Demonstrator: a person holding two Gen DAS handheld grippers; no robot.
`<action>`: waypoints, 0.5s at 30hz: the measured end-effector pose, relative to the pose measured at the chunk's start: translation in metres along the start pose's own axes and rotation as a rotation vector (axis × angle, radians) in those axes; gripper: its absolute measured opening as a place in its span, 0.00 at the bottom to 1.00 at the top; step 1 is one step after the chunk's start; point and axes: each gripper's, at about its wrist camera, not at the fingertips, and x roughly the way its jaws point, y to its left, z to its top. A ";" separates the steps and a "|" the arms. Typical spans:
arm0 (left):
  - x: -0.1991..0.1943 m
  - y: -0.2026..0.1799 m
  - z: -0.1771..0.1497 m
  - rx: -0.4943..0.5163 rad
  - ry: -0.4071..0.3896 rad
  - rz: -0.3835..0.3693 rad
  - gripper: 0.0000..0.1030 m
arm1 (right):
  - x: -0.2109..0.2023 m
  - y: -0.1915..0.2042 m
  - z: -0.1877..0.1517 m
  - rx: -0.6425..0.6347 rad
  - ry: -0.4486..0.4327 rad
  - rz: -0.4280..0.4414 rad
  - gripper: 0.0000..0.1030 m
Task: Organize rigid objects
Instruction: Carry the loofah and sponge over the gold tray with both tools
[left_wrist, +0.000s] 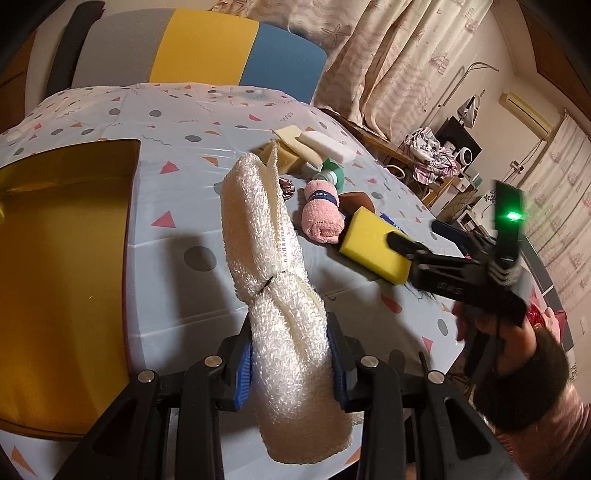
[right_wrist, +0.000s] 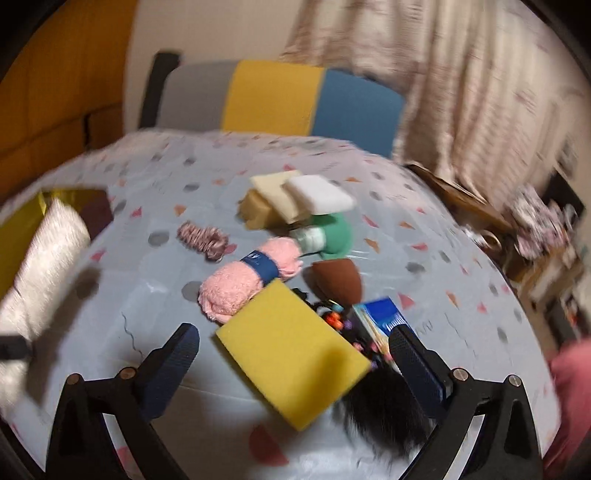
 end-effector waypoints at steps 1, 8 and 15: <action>-0.002 0.001 0.000 0.000 -0.001 0.000 0.33 | 0.011 0.002 0.003 -0.033 0.028 0.012 1.00; -0.025 0.008 -0.001 0.005 -0.022 0.010 0.33 | 0.063 0.000 0.000 -0.094 0.211 0.098 1.00; -0.046 0.028 0.004 -0.034 -0.052 0.017 0.33 | 0.061 0.004 -0.006 -0.074 0.245 0.062 0.86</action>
